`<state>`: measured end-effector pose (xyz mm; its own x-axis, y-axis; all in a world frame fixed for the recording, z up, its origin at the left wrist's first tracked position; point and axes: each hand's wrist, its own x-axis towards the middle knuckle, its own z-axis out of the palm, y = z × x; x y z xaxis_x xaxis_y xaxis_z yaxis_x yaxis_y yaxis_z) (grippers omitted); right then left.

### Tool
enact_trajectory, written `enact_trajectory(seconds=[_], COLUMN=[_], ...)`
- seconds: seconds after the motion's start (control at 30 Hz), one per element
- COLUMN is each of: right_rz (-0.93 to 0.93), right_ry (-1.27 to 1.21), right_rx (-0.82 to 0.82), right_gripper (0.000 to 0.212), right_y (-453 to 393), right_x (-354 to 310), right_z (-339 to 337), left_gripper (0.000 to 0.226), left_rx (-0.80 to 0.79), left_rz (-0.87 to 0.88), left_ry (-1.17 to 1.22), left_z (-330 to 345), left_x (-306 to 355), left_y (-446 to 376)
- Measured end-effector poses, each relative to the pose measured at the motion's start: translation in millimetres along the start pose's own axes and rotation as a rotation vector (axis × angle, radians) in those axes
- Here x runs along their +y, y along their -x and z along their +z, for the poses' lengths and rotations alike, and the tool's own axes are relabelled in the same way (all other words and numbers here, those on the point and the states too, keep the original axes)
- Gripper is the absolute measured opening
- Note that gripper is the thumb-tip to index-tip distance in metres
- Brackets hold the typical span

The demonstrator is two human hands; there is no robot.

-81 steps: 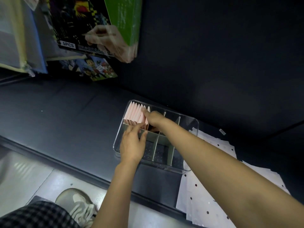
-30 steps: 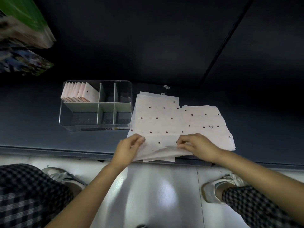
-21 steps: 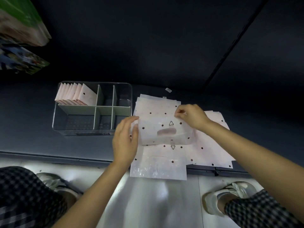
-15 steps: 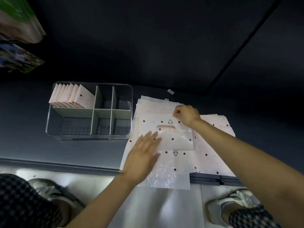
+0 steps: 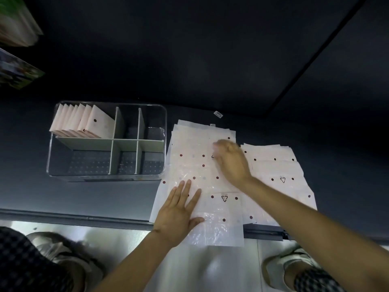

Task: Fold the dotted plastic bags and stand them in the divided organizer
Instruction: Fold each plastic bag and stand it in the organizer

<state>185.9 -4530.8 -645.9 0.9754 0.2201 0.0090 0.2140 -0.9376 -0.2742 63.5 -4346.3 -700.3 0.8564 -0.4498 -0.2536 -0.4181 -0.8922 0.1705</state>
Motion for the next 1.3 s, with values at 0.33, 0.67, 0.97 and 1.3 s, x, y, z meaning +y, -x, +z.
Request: enact_trajectory(seconds=[0.33,0.67,0.97,1.3], right_rz=[-0.370,-0.185,-0.424,-0.387], right_ry=[0.232,0.262,0.392,0.372], right_rx=[-0.414,-0.065,-0.056,-0.150], right_gripper=[0.079,0.036,0.037,0.047], right_y=[112,117,84,88], right_x=[16,47,25,38], right_z=[33,-4,8,3], left_gripper=[0.073,0.075,0.064,0.057], left_rx=[0.000,-0.024,-0.036,-0.033], left_rz=[0.019,0.014,-0.004,-0.020], left_ry=[0.001,0.035,0.127,0.196], left_z=[-2,-7,-24,-26], left_x=[-2,-6,-10,-15], left_y=[0,-1,-3,-3])
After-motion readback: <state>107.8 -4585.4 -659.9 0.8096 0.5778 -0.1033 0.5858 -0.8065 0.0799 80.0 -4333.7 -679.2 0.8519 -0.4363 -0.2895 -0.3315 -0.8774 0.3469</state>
